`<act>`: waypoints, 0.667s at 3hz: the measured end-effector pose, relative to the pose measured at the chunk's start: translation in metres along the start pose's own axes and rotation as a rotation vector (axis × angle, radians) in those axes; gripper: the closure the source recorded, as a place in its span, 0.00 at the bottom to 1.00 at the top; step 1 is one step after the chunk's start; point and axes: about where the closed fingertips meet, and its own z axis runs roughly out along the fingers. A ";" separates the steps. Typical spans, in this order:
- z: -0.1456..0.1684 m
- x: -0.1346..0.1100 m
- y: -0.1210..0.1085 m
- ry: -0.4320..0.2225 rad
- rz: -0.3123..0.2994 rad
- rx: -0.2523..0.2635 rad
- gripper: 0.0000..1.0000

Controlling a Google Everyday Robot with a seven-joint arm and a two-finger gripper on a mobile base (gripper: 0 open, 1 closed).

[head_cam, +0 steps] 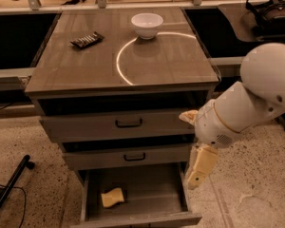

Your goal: Pick sponge from bottom drawer and place on counter

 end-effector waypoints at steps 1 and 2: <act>0.039 0.003 0.003 -0.042 -0.009 -0.001 0.00; 0.117 0.003 0.011 -0.094 -0.018 -0.029 0.00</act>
Offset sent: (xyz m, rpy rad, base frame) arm -0.0097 0.0597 -0.1164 0.1010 -0.0055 0.0175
